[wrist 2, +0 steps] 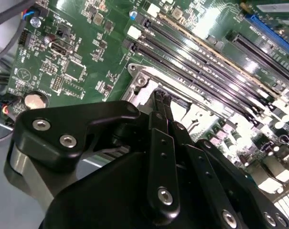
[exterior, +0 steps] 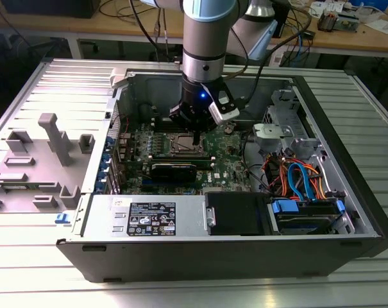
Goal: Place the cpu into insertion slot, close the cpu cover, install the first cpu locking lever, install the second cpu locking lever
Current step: 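Install the second cpu locking lever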
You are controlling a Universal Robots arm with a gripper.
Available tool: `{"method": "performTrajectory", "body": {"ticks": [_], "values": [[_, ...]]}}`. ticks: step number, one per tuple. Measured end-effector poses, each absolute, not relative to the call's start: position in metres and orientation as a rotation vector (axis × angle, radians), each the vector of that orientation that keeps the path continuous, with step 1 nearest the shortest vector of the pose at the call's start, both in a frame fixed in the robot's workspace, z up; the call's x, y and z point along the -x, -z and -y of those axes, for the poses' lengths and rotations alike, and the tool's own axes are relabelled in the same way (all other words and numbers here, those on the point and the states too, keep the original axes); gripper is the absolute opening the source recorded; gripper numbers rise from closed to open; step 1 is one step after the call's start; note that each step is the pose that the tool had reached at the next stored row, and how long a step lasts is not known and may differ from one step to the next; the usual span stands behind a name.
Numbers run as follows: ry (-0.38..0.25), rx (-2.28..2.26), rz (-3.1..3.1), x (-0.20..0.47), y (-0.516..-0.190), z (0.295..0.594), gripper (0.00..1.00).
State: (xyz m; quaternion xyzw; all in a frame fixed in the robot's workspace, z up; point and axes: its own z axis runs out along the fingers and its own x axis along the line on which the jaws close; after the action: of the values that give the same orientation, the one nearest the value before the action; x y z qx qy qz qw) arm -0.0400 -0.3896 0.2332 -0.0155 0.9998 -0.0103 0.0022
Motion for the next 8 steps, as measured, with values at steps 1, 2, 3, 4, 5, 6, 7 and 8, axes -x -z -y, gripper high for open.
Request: {"method": "performTrajectory", "body": {"ticks": [1, 2, 3, 4, 5, 6, 7, 8], "values": [[0.032, 0.049, -3.137, 0.04, -0.2343, 0.3895, 0.11], [0.032, 0.049, -3.136, 0.04, -0.2343, 0.3895, 0.11], [0.032, 0.049, -3.136, 0.04, -0.2343, 0.3895, 0.11], [0.032, 0.049, -3.137, 0.04, -0.2344, 0.3896, 0.11], [0.032, 0.049, -3.137, 0.04, -0.2344, 0.3896, 0.11], [0.032, 0.049, -3.137, 0.04, -0.2344, 0.3896, 0.11], [0.032, 0.049, -3.137, 0.04, -0.2344, 0.3896, 0.11], [0.032, 0.049, -3.137, 0.04, -0.2345, 0.3896, 0.11]]}}
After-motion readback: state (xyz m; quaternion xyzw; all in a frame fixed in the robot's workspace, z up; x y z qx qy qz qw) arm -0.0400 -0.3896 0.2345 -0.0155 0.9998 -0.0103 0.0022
